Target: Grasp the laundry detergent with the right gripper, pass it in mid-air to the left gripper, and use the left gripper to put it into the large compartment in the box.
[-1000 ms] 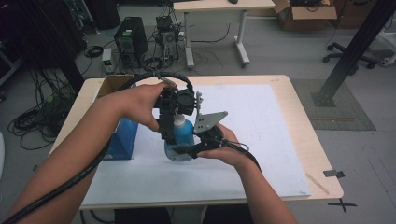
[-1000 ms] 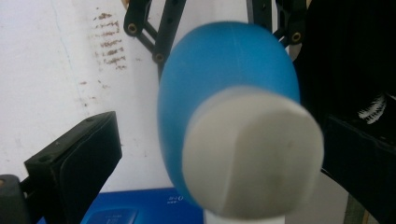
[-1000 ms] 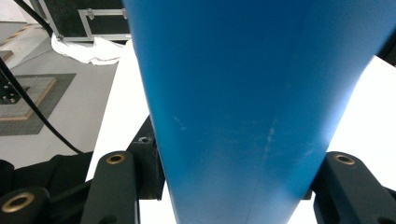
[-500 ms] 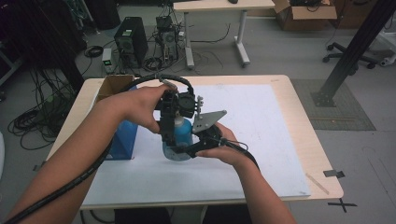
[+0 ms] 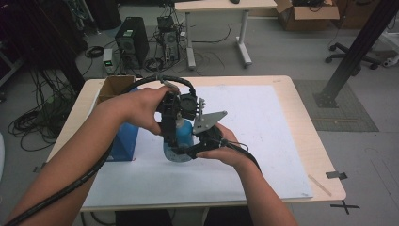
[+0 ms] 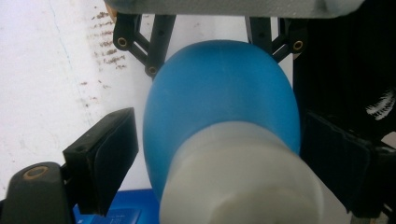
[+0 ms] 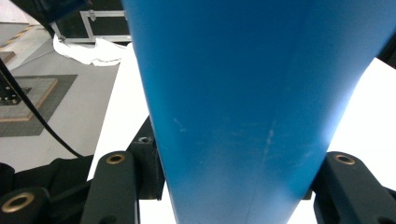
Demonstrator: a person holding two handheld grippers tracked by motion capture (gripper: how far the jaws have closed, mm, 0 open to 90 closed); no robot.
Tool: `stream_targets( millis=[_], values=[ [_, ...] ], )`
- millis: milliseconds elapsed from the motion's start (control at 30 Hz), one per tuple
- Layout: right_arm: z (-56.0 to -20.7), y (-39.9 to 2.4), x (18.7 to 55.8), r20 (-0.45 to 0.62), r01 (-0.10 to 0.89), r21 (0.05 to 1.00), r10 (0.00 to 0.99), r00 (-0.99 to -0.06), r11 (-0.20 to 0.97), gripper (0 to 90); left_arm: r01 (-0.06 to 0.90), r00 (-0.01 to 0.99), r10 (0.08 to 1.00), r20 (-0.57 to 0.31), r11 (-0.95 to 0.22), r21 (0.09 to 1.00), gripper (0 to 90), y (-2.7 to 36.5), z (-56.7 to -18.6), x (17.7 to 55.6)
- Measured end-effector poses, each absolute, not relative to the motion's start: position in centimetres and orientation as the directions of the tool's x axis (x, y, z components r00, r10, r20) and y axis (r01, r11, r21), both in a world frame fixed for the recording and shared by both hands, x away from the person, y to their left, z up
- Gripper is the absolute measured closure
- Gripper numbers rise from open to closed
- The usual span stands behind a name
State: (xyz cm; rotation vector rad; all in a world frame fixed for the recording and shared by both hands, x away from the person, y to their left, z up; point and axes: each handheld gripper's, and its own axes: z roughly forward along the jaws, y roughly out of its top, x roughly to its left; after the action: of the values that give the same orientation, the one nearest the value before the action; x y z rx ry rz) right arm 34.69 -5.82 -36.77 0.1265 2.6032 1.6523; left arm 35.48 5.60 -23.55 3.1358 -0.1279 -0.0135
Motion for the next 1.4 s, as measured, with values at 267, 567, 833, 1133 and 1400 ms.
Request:
stream_targets(
  millis=[267, 567, 833, 1133, 1400],
  values=[
    [-36.66, -5.92, 34.73, -0.008, 0.037, 0.907, 0.104, -0.995, 0.419, 45.2, -0.08, 0.997, -0.08, 0.002, -0.997, 0.002, 20.3, 5.44, -23.48, 35.46],
    [-36.57, -5.98, 34.73, -0.017, 0.031, 0.909, 0.111, -0.994, 0.415, 45.2, -0.085, 0.996, -0.085, 0.015, -0.996, -0.014, 24.5, 5.17, -23.48, 35.32],
    [-36.44, -6.11, 34.78, -0.014, 0.035, 0.911, 0.115, -0.993, 0.411, 45.2, -0.083, 0.996, -0.084, 0.023, -0.996, -0.02, 27.8, 5.13, -23.56, 35.31],
    [-36.32, -6.0, 34.68, -0.015, 0.034, 0.911, 0.114, -0.993, 0.411, 45.3, -0.08, 0.996, -0.081, 0.033, -0.997, -0.014, 37.2, 5.23, -23.38, 35.28],
    [-36.22, -6.01, 34.7, -0.02, 0.029, 0.913, 0.118, -0.993, 0.407, 45.3, -0.065, 0.997, -0.068, 0.046, -0.997, -0.051, 37.9, 4.85, -23.24, 35.1]
  ],
)
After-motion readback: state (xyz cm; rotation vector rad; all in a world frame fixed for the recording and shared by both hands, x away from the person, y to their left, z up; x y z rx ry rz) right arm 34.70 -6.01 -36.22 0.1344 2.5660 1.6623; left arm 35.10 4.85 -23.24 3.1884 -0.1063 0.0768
